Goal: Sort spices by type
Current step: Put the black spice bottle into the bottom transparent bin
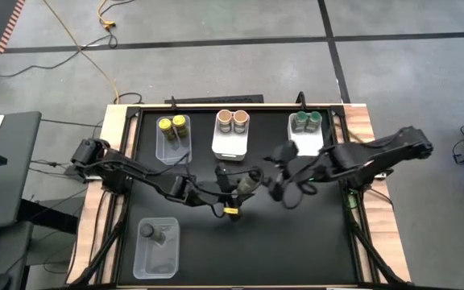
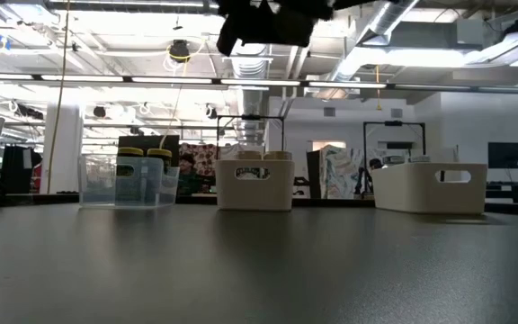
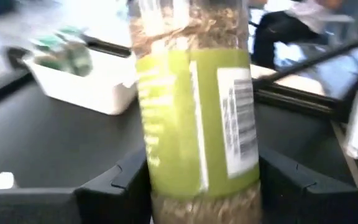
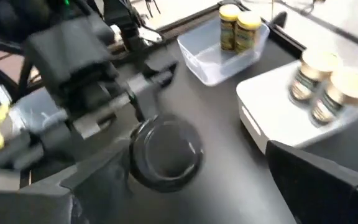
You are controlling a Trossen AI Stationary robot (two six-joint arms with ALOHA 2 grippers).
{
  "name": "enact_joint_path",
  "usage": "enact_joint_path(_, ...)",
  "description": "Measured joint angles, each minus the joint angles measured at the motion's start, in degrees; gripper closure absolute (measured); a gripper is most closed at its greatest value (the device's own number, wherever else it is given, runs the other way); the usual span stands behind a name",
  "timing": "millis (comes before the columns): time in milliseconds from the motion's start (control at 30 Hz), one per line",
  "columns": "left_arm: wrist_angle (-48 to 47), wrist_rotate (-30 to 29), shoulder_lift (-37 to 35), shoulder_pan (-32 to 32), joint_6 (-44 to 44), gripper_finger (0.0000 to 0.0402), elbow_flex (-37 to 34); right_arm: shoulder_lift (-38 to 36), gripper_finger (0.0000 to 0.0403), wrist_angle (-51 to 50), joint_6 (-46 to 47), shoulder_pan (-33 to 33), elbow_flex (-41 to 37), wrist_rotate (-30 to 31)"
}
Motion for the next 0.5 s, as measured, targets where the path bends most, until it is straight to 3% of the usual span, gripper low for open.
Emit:
enact_joint_path(200, -8.93, 17.49, -4.21, 2.61, 0.10, 0.0194, 0.01, -7.14, 0.0009, -12.38, 8.05, 1.77, 0.02, 0.37)
enact_joint_path(333, -11.64, 24.82, -6.48, 5.33, 1.50, 0.0194, -0.39, -8.09, 0.0010, -15.61, 12.68, 3.68, 0.01, 0.30)
enact_joint_path(500, -14.20, 43.31, -7.55, 9.55, 1.99, 0.0194, -0.63, -6.67, 0.0011, -16.01, 12.44, 7.36, 0.02, -1.74)
